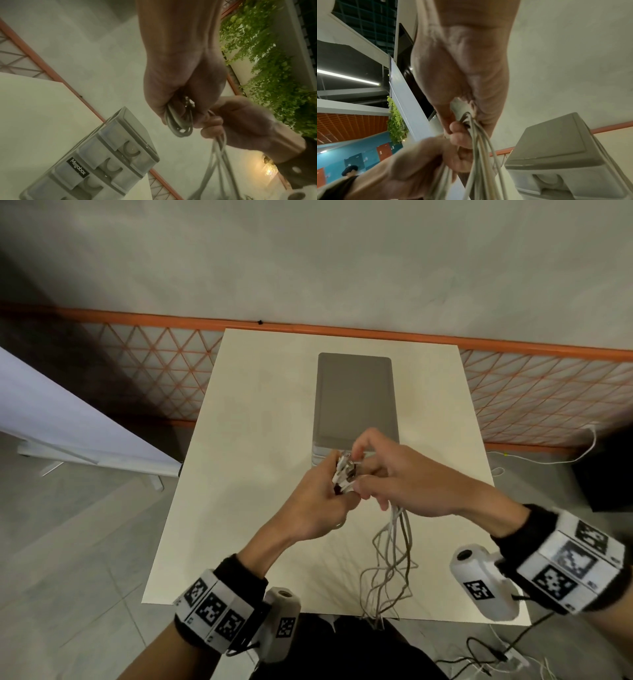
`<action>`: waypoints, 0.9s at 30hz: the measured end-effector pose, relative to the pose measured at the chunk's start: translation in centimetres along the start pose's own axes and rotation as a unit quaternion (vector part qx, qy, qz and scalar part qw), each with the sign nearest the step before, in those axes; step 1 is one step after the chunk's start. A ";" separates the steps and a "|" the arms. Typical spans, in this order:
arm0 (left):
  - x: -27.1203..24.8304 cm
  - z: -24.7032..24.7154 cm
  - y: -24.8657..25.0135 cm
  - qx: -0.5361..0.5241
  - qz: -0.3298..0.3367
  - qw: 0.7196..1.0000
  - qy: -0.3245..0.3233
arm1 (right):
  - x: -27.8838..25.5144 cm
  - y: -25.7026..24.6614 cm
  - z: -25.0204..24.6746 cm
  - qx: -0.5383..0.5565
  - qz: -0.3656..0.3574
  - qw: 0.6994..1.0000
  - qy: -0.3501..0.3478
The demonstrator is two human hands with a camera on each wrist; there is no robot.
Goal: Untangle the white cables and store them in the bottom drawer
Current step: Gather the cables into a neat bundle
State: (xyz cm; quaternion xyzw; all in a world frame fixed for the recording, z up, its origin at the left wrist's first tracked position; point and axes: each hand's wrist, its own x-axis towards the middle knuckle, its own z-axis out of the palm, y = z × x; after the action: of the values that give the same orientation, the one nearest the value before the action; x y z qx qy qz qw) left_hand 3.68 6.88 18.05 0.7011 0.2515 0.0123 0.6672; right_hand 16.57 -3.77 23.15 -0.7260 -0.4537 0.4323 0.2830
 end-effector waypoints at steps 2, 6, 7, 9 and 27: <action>0.0 -0.3 0.0 -0.014 0.006 1.000 0.021 | -0.2 1.1 0.5 -0.017 -0.019 0.999 0.033; -0.2 -0.7 -0.3 -0.021 -0.015 1.000 0.018 | -0.7 2.5 2.0 -0.013 -0.014 0.999 0.051; -0.2 -0.7 -0.5 -0.018 -0.022 1.000 0.009 | -0.8 2.6 2.1 -0.007 -0.005 0.998 0.054; -0.1 -0.5 -0.7 -0.003 -0.023 0.999 -0.028 | -0.8 2.5 1.9 0.001 0.003 0.998 0.064; -0.4 0.9 -0.6 -0.145 -0.092 0.985 -0.005 | 0.6 3.6 2.6 -0.052 -0.067 0.984 0.160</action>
State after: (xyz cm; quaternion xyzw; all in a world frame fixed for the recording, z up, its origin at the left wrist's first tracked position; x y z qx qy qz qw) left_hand 3.50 5.86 17.52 0.5707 0.3069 -0.0165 0.7615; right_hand 15.83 -4.69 18.83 -0.7676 -0.4719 0.2668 0.3418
